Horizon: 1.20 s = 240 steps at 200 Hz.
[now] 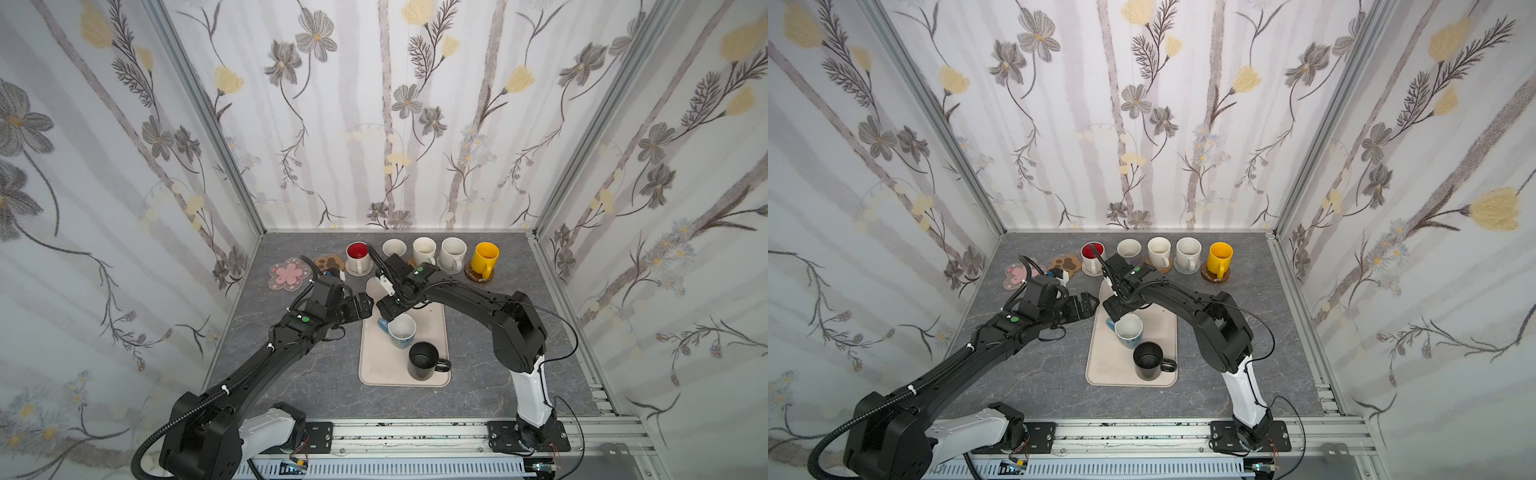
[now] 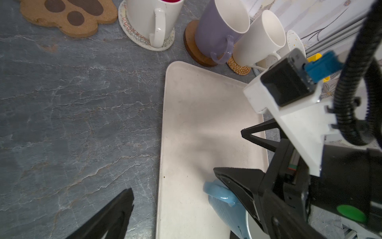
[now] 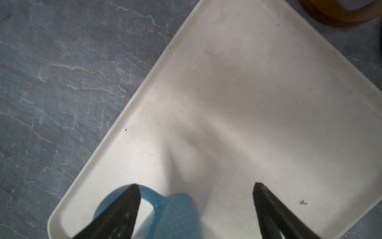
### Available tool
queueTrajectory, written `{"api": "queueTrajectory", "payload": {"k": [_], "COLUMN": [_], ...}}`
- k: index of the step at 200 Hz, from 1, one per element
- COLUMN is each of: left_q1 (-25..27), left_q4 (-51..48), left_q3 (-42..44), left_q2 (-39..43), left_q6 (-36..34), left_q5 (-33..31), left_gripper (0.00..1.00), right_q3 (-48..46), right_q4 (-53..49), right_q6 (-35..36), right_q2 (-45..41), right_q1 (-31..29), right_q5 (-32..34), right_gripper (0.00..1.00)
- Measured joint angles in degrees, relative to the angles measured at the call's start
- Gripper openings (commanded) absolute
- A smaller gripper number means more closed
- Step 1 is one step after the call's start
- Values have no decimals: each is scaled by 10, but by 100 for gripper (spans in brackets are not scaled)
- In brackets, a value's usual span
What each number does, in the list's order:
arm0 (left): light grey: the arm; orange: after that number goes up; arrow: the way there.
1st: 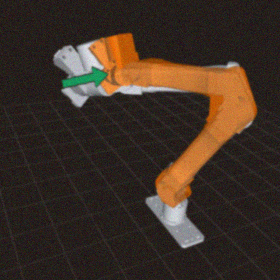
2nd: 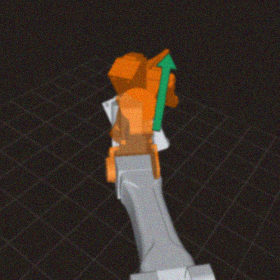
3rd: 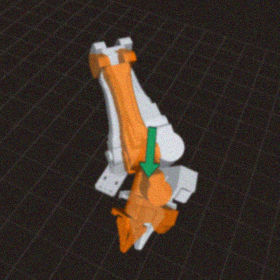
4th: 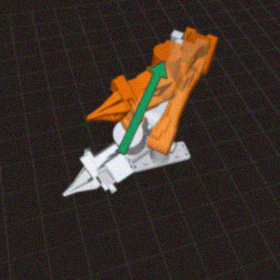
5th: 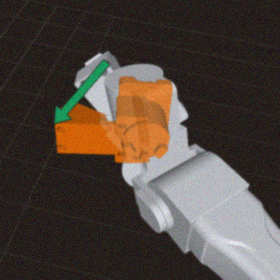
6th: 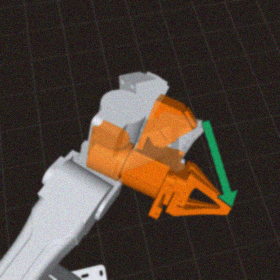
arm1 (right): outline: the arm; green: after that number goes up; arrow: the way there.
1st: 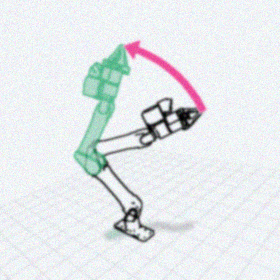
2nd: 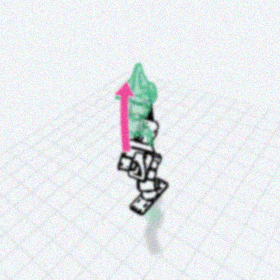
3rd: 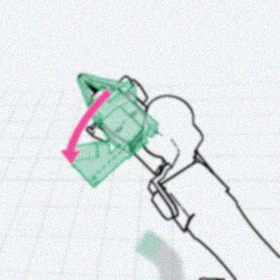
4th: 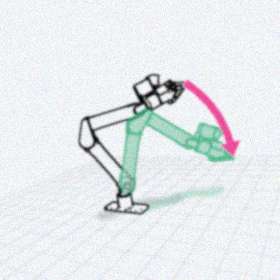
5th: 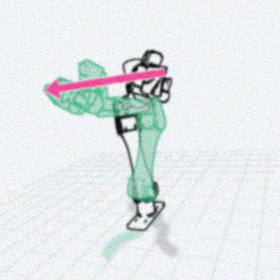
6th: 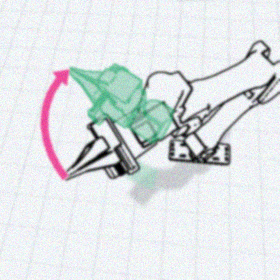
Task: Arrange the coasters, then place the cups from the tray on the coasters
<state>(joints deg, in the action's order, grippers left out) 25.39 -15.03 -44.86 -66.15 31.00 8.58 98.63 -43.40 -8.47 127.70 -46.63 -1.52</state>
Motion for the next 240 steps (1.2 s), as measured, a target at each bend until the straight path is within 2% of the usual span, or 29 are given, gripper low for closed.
{"api": "queueTrajectory", "payload": {"k": [58,87,101,147,165,212,240], "left_q1": [-4,-12,-19,-31,-32,-27,-6], "left_q4": [0,0,0,1,0,-3,-14], "left_q3": [-16,-36,-48,-96,-121,-196,-219], "left_q2": [-18,-40,-51,-131,-171,-267,-301], "left_q6": [-9,-13,-16,-21,-20,-14,-15], "left_q5": [0,7,12,30,38,52,51], "left_gripper": [100,95,89,57,47,32,25], "right_q3": [-10,-19,-27,-88,-132,-249,-295], "right_q4": [6,30,44,106,134,195,221], "right_q6": [0,-5,-7,-20,-24,-32,-35], "right_q2": [-32,-58,-76,-149,-185,-260,-285], "right_q1": [-15,-3,10,66,91,149,167], "right_q5": [-4,-2,-21,-40,-57,-73,-83], "right_gripper": [92,93,93,93,93,93,93]}}
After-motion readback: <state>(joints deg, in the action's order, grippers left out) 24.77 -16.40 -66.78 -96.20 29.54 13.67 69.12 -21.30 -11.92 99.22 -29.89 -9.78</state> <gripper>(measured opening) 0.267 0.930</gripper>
